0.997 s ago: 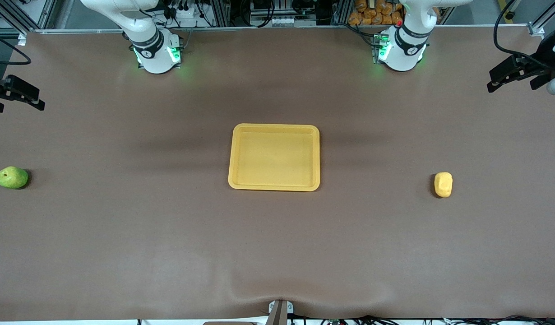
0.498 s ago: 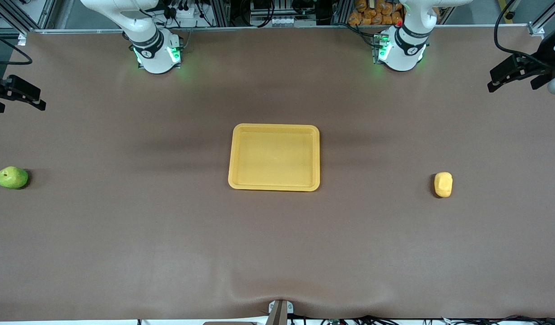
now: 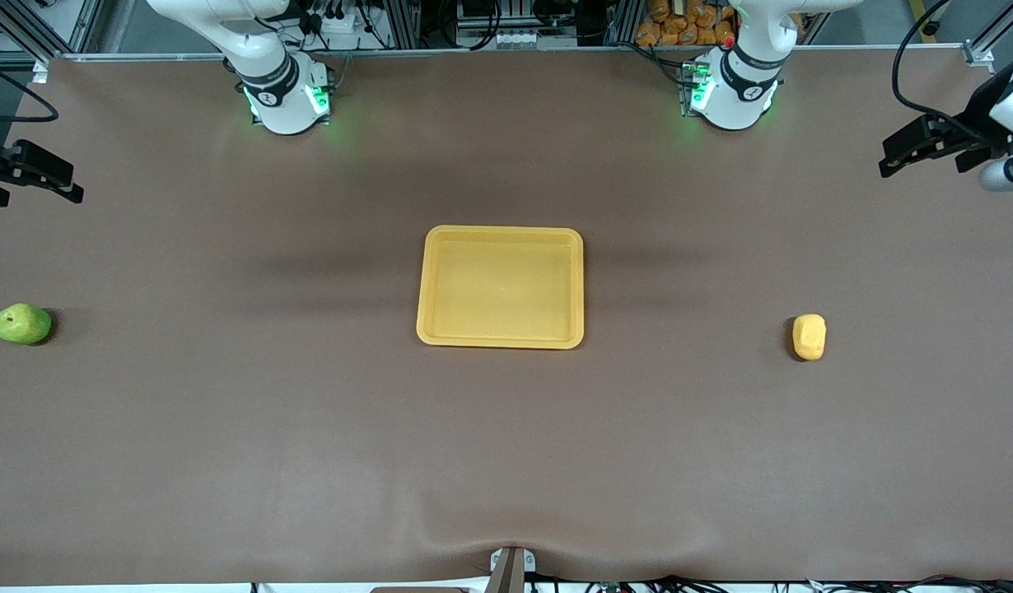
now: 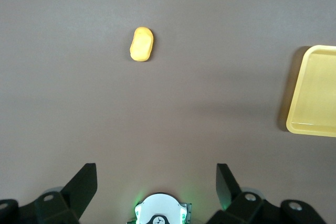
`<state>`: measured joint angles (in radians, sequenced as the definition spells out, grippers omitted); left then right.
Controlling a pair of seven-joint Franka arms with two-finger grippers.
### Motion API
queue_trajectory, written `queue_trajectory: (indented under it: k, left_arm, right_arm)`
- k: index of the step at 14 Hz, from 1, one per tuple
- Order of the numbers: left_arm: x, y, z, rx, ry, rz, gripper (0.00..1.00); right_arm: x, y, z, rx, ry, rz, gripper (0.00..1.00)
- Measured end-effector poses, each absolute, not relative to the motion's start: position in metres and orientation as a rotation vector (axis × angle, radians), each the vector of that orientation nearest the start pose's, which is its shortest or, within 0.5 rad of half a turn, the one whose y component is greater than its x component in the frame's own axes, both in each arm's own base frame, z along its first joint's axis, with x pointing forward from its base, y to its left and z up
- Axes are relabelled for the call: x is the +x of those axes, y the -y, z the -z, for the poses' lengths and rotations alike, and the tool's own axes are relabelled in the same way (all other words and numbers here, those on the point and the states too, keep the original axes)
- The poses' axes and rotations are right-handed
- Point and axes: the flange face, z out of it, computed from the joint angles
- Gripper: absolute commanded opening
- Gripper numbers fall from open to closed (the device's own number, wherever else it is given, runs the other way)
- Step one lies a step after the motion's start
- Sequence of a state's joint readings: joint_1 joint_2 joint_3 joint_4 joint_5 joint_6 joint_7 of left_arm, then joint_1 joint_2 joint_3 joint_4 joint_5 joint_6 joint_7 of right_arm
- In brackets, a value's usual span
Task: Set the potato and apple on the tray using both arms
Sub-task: 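Move the left gripper down over the yellow potato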
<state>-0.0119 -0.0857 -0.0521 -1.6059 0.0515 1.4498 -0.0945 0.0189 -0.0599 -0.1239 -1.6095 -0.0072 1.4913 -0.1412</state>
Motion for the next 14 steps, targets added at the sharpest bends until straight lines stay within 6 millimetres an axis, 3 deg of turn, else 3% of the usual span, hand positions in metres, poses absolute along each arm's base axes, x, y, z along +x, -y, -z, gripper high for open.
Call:
queue_trajectory:
  k: [2, 7, 14]
  left_arm:
    - [0.521, 0.028, -0.625, -3.078, 0.052, -0.115, 1.00]
    - [0.539, 0.016, -0.546, -3.079, 0.071, -0.064, 1.00]
    - [0.541, 0.012, -0.461, -3.058, 0.033, 0.071, 1.00]
  right_arm:
    - [0.526, 0.059, -0.628, -3.132, 0.053, -0.104, 1.00]
    - [0.534, 0.063, -0.613, -3.132, 0.040, -0.142, 1.00]
    - [0.553, 0.103, -0.586, -3.141, -0.067, -0.120, 1.00]
